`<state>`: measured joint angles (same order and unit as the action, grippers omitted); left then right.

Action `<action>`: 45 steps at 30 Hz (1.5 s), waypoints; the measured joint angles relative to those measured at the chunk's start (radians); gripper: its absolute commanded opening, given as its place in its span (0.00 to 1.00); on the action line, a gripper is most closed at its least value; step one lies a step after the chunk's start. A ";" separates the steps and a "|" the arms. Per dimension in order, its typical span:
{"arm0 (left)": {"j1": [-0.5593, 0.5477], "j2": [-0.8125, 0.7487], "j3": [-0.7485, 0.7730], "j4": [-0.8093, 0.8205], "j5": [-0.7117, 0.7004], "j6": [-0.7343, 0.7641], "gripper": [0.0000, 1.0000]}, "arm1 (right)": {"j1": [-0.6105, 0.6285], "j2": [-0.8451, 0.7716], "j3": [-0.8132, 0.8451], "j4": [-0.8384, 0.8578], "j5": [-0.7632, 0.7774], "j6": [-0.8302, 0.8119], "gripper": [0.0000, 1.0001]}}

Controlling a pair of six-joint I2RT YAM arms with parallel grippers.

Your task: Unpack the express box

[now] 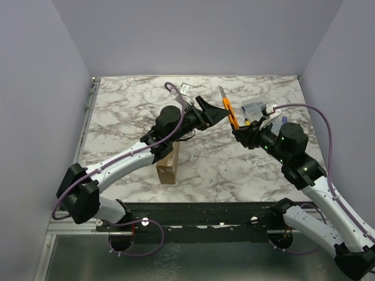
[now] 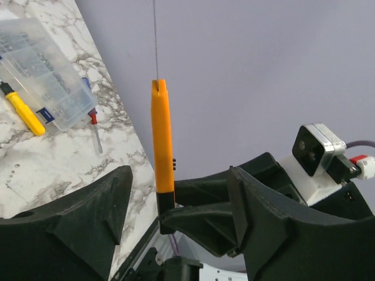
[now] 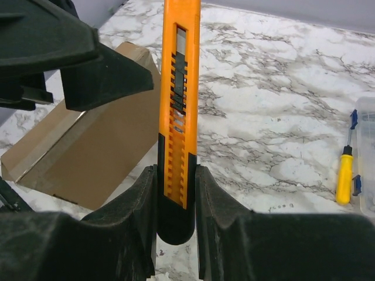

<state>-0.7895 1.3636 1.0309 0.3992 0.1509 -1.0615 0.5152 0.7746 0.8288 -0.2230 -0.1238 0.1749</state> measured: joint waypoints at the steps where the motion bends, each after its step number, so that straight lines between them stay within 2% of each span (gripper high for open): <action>1: -0.008 0.014 0.000 0.015 -0.013 -0.012 0.68 | 0.000 -0.005 -0.004 -0.002 0.000 0.000 0.01; 10: -0.078 0.096 0.004 0.094 -0.102 -0.061 0.51 | 0.000 -0.025 -0.007 -0.009 0.002 0.000 0.01; 17: -0.084 0.138 0.054 0.128 -0.134 -0.083 0.47 | 0.000 -0.063 -0.015 -0.010 0.002 0.000 0.01; 20: -0.084 0.158 0.073 0.132 -0.137 -0.090 0.38 | 0.000 -0.078 -0.018 -0.011 0.002 0.000 0.01; 23: -0.084 0.169 0.085 0.137 -0.142 -0.099 0.23 | 0.000 -0.087 -0.018 -0.011 0.002 0.000 0.01; 24: -0.084 0.172 0.089 0.138 -0.143 -0.102 0.16 | 0.000 -0.088 -0.018 -0.012 0.002 0.000 0.04; 25: -0.084 0.174 0.093 0.138 -0.143 -0.100 0.10 | 0.000 -0.089 -0.018 -0.013 0.004 0.003 0.11; 27: -0.084 0.183 0.100 0.133 -0.145 -0.090 0.03 | 0.000 -0.093 -0.018 -0.012 0.016 0.013 0.35; 30: -0.084 0.199 0.113 0.135 -0.145 -0.094 0.00 | 0.000 -0.104 -0.018 -0.016 0.035 0.049 0.81; 31: -0.084 0.202 0.119 0.137 -0.143 -0.097 0.00 | 0.000 -0.106 -0.018 -0.018 0.039 0.067 0.92; 32: -0.084 0.203 0.124 0.138 -0.141 -0.098 0.00 | 0.000 -0.107 -0.018 -0.021 0.047 0.091 0.99; 36: -0.082 0.200 0.129 0.165 -0.130 -0.102 0.00 | 0.001 -0.106 -0.018 -0.051 0.117 0.231 1.00; 37: -0.075 0.176 0.111 0.196 -0.111 -0.106 0.00 | 0.000 -0.105 -0.028 -0.058 0.150 0.397 1.00; 39: -0.074 0.163 0.105 0.208 -0.108 -0.108 0.00 | 0.000 -0.108 -0.043 -0.030 0.142 0.445 1.00; 42: -0.061 0.109 0.048 0.257 -0.099 -0.129 0.00 | 0.000 -0.135 -0.151 0.153 0.073 0.607 1.00; 45: -0.051 0.060 0.008 0.285 -0.098 -0.153 0.00 | 0.003 -0.144 -0.284 0.424 -0.005 0.764 0.97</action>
<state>-0.8406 1.4235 1.0386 0.6846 0.0528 -1.2140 0.5182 0.6308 0.5446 0.2012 -0.1291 0.9394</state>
